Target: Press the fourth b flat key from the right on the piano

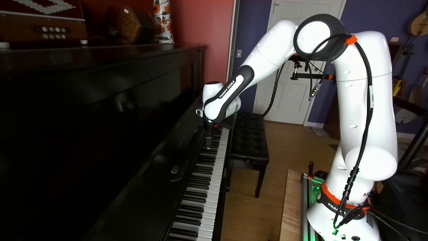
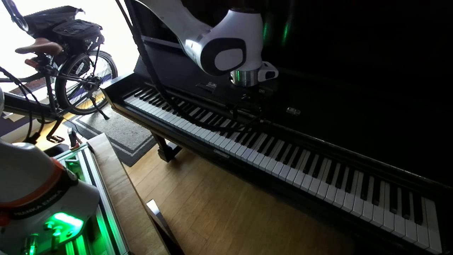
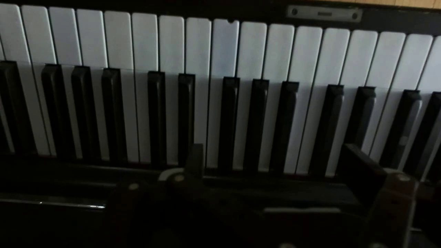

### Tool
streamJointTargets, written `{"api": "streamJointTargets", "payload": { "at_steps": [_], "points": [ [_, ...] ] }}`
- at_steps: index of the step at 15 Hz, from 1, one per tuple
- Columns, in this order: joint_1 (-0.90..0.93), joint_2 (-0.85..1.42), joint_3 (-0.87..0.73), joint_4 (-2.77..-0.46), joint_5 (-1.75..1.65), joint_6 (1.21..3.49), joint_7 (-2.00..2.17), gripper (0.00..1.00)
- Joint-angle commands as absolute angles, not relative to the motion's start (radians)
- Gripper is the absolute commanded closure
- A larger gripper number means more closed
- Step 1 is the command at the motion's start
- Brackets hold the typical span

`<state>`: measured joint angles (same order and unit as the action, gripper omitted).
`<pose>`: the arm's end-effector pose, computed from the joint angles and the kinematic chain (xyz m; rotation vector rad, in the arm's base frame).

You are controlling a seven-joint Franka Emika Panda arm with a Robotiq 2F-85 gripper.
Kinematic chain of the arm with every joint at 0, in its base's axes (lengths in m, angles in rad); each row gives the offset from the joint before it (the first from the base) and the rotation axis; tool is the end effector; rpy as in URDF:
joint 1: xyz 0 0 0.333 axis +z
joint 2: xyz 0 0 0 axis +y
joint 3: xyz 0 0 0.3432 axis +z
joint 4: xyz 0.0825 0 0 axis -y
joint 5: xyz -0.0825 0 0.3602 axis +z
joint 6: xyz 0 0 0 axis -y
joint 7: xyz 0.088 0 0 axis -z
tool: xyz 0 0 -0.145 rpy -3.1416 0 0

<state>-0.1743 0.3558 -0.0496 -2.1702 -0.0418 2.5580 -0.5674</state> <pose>0.5507 -0.1256 0.2377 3.0354 0.5860 0.0216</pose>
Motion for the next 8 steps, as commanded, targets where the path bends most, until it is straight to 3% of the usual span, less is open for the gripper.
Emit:
{"api": "streamJointTargets", "payload": {
  "at_steps": [1, 3, 8],
  "points": [
    [-0.216, 0.415, -0.027, -2.138, -0.034, 2.613, -0.610, 0.28],
    [-0.230, 0.438, -0.018, -2.124, -0.028, 2.621, -0.622, 0.29],
    [-0.263, 0.487, 0.013, -2.091, -0.010, 2.610, -0.645, 0.68]
  ]
}}
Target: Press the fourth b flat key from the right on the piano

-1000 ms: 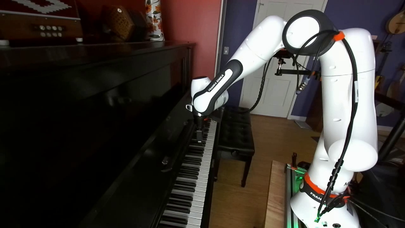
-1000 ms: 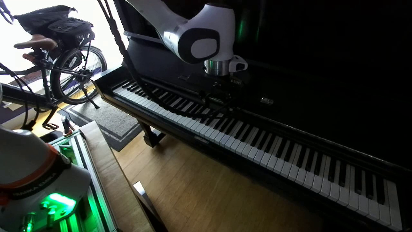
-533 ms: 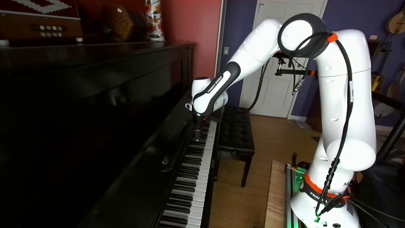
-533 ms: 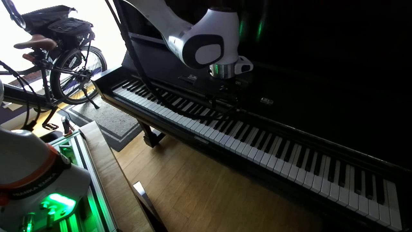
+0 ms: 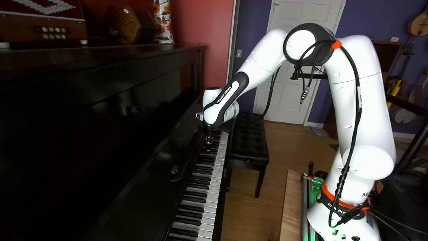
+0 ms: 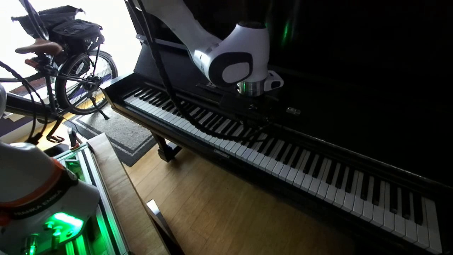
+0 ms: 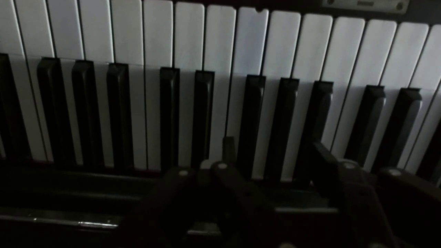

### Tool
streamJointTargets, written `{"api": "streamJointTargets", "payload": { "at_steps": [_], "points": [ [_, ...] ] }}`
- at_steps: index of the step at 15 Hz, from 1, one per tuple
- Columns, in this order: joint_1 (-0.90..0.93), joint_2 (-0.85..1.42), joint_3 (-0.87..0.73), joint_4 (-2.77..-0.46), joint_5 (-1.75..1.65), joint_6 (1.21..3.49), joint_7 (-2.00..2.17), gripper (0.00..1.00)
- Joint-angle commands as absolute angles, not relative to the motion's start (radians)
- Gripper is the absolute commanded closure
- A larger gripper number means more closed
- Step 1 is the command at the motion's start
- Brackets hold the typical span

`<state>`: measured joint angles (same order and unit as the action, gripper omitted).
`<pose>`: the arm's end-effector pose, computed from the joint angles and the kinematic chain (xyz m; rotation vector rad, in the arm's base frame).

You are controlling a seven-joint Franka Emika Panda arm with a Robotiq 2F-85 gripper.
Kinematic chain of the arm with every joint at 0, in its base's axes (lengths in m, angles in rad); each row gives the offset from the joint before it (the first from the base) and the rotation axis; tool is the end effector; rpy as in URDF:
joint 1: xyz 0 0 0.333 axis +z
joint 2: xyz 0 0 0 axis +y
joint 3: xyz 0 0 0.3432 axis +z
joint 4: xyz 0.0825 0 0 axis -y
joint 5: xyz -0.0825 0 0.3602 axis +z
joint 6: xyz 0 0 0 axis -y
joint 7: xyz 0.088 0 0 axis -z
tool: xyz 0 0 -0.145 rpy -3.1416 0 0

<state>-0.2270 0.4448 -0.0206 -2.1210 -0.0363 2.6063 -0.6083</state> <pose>0.5636 -0.1423 0.2088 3.0392 0.6062 0.0391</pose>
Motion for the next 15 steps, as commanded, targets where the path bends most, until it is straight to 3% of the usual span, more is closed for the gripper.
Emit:
{"api": "streamJointTargets", "payload": {
  "at_steps": [1, 4, 15],
  "points": [
    [-0.266, 0.495, 0.016, -2.086, -0.010, 2.608, -0.644, 0.77],
    [-0.274, 0.517, 0.019, -2.071, -0.013, 2.606, -0.639, 0.98],
    [-0.297, 0.578, 0.028, -2.026, -0.013, 2.602, -0.632, 1.00]
  ]
}}
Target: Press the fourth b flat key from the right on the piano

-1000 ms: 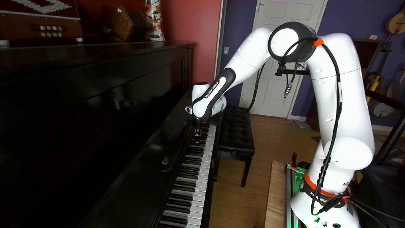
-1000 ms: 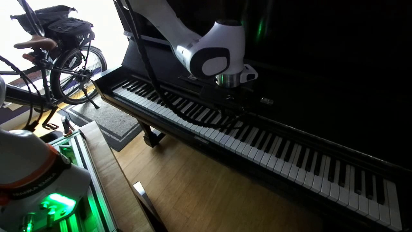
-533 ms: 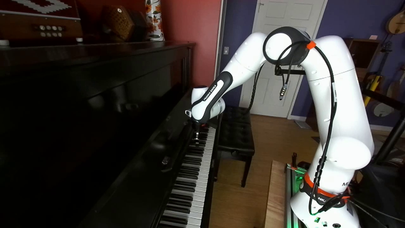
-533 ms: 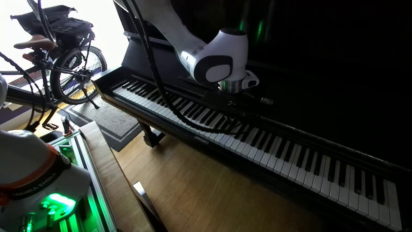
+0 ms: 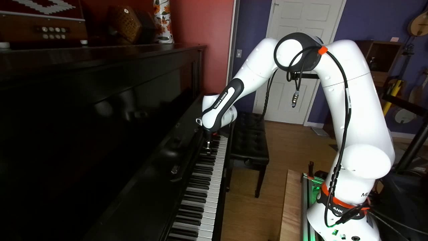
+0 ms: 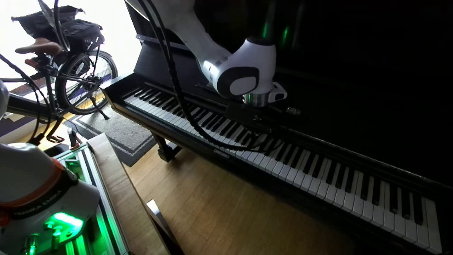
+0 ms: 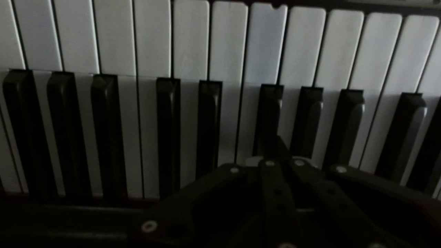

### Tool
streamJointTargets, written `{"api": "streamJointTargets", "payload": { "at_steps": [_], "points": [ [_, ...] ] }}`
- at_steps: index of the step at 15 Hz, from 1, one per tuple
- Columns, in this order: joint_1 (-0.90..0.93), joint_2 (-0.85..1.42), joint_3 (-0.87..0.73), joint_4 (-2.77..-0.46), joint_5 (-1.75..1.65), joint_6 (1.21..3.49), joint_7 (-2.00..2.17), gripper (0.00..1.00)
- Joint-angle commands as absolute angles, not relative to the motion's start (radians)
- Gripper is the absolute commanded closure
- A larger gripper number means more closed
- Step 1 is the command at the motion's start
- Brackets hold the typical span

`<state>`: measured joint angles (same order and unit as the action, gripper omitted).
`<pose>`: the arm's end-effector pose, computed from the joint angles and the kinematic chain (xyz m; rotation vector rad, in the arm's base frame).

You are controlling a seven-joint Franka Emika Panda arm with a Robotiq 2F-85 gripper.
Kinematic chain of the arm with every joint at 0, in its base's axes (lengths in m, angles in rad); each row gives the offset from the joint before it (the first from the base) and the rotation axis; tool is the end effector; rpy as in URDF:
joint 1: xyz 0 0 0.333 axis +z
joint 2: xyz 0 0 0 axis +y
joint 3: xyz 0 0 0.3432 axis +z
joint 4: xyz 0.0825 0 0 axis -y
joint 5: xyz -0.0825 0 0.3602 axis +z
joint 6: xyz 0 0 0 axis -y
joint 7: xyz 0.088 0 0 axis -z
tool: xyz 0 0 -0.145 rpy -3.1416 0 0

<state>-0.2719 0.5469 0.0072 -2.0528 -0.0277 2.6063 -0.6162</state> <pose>0.5737 -0.1555 0.1728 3.0747 0.5821 0.0024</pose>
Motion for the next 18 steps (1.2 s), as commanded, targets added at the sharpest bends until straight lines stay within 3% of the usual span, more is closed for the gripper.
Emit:
{"api": "streamJointTargets", "payload": {
  "at_steps": [1, 16, 17, 18],
  "points": [
    [-0.298, 0.584, 0.030, -2.021, -0.012, 2.601, -0.630, 1.00],
    [-0.289, 0.520, 0.041, -2.062, -0.022, 2.590, -0.612, 1.00],
    [-0.282, 0.510, 0.036, -2.070, -0.027, 2.589, -0.604, 0.74],
    [-0.274, 0.499, 0.032, -2.076, -0.033, 2.587, -0.596, 0.74]
  ]
}}
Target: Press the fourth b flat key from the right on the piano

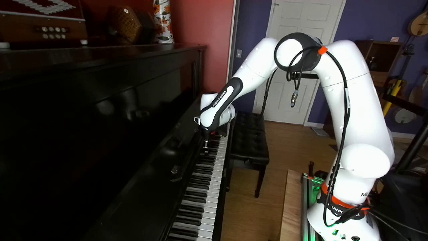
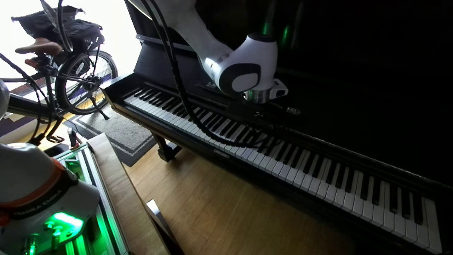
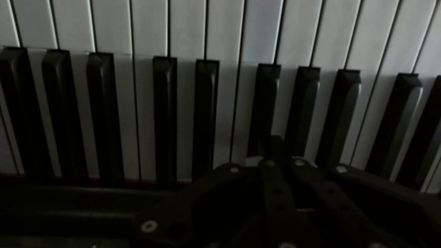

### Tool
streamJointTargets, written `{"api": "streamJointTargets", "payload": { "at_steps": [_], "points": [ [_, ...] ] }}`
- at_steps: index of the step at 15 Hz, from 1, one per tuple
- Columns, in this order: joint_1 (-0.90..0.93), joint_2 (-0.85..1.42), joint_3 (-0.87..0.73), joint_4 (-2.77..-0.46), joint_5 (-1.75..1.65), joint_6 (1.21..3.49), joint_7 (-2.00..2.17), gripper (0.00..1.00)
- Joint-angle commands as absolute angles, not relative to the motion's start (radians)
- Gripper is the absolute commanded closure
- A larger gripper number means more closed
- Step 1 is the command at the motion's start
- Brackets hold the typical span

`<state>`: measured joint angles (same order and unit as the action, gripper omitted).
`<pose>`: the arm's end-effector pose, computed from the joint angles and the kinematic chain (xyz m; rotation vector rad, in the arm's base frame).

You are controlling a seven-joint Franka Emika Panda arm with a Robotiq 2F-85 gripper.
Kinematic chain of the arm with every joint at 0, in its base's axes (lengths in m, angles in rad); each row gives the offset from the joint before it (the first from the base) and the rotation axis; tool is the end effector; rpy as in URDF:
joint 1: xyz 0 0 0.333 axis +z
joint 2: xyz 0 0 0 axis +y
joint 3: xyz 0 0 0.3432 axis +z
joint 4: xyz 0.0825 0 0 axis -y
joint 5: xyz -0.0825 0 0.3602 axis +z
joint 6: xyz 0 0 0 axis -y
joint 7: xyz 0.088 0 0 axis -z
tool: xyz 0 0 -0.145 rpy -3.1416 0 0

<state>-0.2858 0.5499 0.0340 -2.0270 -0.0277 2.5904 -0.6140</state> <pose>0.5831 -0.1503 0.1787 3.0818 0.5936 0.0219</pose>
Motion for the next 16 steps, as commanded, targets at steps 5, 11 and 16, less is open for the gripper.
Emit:
{"api": "streamJointTargets", "payload": {
  "at_steps": [5, 11, 16],
  "points": [
    [-0.241, 0.428, 0.013, -2.138, -0.054, 2.604, -0.554, 0.36],
    [-0.226, 0.294, 0.012, -2.243, -0.048, 2.589, -0.525, 0.00],
    [-0.194, 0.185, -0.024, -2.300, -0.083, 2.544, -0.452, 0.00]
  ]
}}
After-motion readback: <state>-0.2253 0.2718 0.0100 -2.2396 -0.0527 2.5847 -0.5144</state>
